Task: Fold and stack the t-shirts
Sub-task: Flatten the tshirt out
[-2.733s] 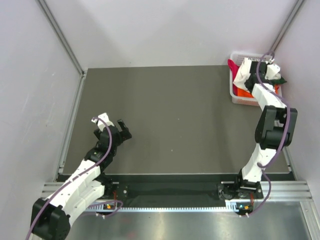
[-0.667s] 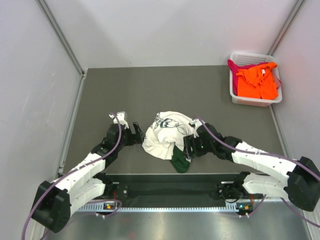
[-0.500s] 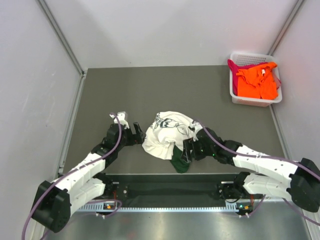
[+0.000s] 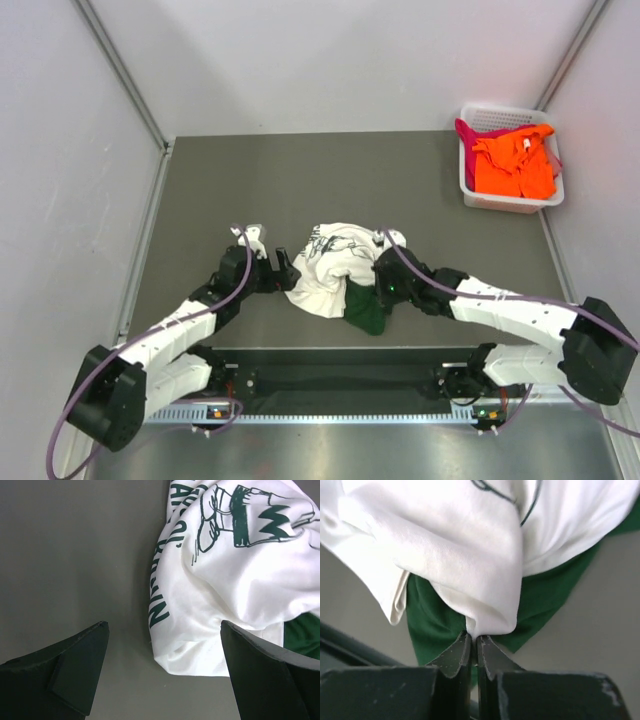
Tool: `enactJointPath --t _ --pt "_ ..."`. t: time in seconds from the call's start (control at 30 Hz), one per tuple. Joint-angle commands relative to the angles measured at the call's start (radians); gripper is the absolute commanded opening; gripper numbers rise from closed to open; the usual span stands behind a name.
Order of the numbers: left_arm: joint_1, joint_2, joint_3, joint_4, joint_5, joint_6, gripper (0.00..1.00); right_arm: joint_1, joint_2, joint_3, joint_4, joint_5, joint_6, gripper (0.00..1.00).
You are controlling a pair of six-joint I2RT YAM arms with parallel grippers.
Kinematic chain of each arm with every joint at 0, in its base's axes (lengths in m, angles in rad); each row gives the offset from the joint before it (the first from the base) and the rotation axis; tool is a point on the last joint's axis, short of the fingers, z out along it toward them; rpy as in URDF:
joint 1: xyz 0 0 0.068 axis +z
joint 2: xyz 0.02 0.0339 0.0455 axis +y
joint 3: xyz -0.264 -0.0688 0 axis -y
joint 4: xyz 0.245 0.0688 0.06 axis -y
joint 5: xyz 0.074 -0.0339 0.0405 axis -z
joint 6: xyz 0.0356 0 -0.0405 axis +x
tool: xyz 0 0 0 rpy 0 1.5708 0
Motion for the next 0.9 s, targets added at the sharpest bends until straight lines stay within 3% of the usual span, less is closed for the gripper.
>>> enactJointPath --t 0.0,0.1,0.2,0.37,0.5,0.63,0.87 --pt "-0.006 0.018 0.039 0.075 0.045 0.013 0.97 -0.011 0.006 0.153 -0.053 0.229 -0.080 0.00" --pt "-0.008 0.046 0.042 0.087 0.055 0.011 0.97 -0.084 0.053 0.248 -0.075 0.265 -0.157 0.00" --pt "-0.008 0.067 0.050 0.087 0.062 0.013 0.97 -0.174 0.107 0.322 -0.067 0.189 -0.223 0.00" --pt "-0.014 0.083 0.048 0.106 0.082 0.019 0.99 -0.219 0.144 0.359 -0.020 0.155 -0.278 0.00" --pt "-0.040 0.107 0.054 0.128 0.108 0.033 0.99 -0.245 0.159 0.331 0.046 0.165 -0.281 0.00" --pt "-0.118 0.159 0.091 0.107 0.056 0.059 0.98 -0.262 0.193 0.378 -0.009 0.173 -0.248 0.00" --pt "-0.171 0.201 0.149 -0.035 -0.051 0.022 0.98 -0.334 0.222 0.411 -0.049 0.161 -0.208 0.00"
